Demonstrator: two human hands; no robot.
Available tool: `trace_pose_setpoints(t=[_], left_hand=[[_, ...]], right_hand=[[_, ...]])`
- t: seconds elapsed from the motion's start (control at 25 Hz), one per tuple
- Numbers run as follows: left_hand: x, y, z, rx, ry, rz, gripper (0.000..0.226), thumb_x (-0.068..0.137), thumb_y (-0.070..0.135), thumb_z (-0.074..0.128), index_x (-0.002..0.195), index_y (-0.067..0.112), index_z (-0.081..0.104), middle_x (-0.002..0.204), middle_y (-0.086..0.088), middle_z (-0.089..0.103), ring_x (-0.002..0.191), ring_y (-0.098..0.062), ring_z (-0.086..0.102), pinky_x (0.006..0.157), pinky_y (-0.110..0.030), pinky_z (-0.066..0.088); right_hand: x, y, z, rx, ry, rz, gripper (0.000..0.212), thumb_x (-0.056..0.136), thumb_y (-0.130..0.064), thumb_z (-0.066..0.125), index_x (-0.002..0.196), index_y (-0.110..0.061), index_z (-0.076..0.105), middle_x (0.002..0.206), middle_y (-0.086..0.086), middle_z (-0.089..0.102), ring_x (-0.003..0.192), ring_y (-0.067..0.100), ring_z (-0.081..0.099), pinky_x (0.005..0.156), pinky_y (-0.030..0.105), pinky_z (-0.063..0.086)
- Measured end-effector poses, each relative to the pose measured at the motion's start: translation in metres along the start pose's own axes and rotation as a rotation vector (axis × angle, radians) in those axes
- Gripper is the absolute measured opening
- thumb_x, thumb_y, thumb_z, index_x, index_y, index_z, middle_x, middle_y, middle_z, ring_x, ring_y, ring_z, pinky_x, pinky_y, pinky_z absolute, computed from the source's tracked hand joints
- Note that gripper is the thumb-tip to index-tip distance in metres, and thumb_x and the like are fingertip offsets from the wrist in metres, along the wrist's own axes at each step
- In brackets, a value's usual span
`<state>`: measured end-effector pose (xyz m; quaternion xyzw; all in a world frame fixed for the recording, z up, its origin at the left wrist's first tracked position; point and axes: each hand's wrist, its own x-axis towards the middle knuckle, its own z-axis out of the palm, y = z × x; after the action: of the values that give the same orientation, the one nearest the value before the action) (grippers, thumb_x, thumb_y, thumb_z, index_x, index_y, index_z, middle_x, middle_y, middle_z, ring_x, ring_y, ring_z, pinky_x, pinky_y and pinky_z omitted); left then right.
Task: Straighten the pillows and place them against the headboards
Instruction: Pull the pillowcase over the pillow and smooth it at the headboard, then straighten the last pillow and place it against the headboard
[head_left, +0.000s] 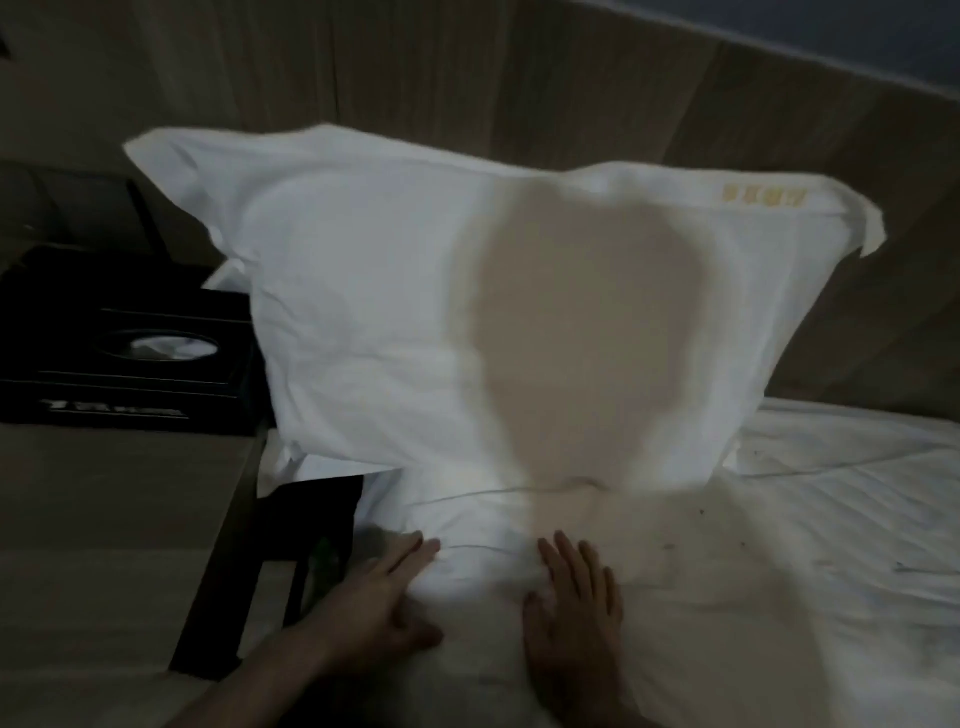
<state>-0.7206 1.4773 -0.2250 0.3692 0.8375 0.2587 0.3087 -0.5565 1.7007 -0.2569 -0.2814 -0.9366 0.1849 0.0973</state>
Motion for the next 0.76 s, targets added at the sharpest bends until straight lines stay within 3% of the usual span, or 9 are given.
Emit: trace_pose_setpoints(t=[0.16,0.36,0.44,0.52,0.56,0.64,0.68,0.76], left_hand=[[0.015,-0.02,0.021,-0.085,0.048,0.028,0.097,0.081,0.071,0.064,0.16,0.052,0.01,0.17,0.025,-0.009,0.152,-0.008,0.031,0.114,-0.029,0.041],[0.022,-0.019,0.015,-0.076,-0.005,0.042,0.089,0.086,0.069,0.053,0.161,0.049,0.009,0.173,0.019,-0.003,0.15,-0.018,0.039,0.112,-0.037,0.046],[0.023,-0.014,-0.004,-0.014,-0.104,0.012,0.086,0.084,0.066,0.038,0.163,0.041,0.013,0.174,0.011,0.006,0.148,-0.024,0.042,0.113,-0.039,0.045],[0.017,-0.007,-0.034,0.061,-0.203,0.004,0.087,0.081,0.063,0.035,0.161,0.028,0.031,0.17,0.0,0.028,0.147,-0.028,0.045,0.116,-0.039,0.043],[0.01,-0.005,-0.051,0.109,-0.25,0.04,0.085,0.081,0.062,0.038,0.156,0.022,0.042,0.164,-0.005,0.04,0.144,-0.031,0.049,0.116,-0.04,0.044],[-0.011,0.003,-0.085,0.226,-0.247,0.126,0.081,0.081,0.06,0.043,0.147,0.014,0.056,0.151,-0.011,0.055,0.136,-0.036,0.058,0.116,-0.037,0.041],[-0.027,0.017,-0.111,0.223,-0.247,0.119,0.077,0.081,0.056,0.048,0.145,0.014,0.057,0.148,-0.011,0.058,0.134,-0.035,0.06,0.115,-0.033,0.037],[-0.064,0.055,-0.173,0.123,-0.276,0.033,0.068,0.086,0.045,0.06,0.149,0.021,0.052,0.154,-0.003,0.05,0.14,-0.028,0.053,0.115,-0.026,0.031]], right_hand=[[0.006,0.004,0.003,-0.086,-0.026,-0.008,0.069,0.087,-0.039,0.05,0.154,-0.029,0.044,0.164,-0.006,0.039,0.155,0.021,0.03,0.125,0.049,0.022],[0.016,-0.015,-0.012,-0.213,-0.155,0.136,0.074,0.089,-0.041,0.047,0.159,-0.024,0.036,0.167,-0.004,0.033,0.157,0.021,0.026,0.127,0.048,0.021],[0.02,-0.033,-0.023,-0.249,-0.252,0.19,0.073,0.091,-0.041,0.045,0.161,-0.023,0.032,0.169,-0.003,0.029,0.158,0.021,0.024,0.127,0.05,0.021],[0.025,-0.055,-0.033,-0.252,-0.338,0.329,0.072,0.093,-0.038,0.045,0.162,-0.023,0.03,0.171,-0.004,0.024,0.159,0.024,0.02,0.126,0.055,0.019],[0.03,-0.068,-0.039,-0.205,-0.382,0.417,0.07,0.094,-0.037,0.045,0.161,-0.022,0.031,0.17,-0.003,0.025,0.159,0.026,0.021,0.125,0.056,0.02],[0.04,-0.103,-0.062,-0.045,-0.446,0.521,0.057,0.096,-0.035,0.044,0.149,-0.015,0.05,0.16,0.01,0.044,0.148,0.038,0.042,0.118,0.054,0.036],[0.041,-0.127,-0.079,0.069,-0.439,0.565,0.048,0.1,-0.03,0.046,0.142,-0.011,0.058,0.153,0.016,0.052,0.141,0.039,0.051,0.115,0.05,0.042],[0.032,-0.183,-0.127,0.345,-0.462,0.659,0.044,0.104,-0.027,0.055,0.144,-0.012,0.057,0.153,0.011,0.051,0.144,0.028,0.047,0.121,0.037,0.035]])
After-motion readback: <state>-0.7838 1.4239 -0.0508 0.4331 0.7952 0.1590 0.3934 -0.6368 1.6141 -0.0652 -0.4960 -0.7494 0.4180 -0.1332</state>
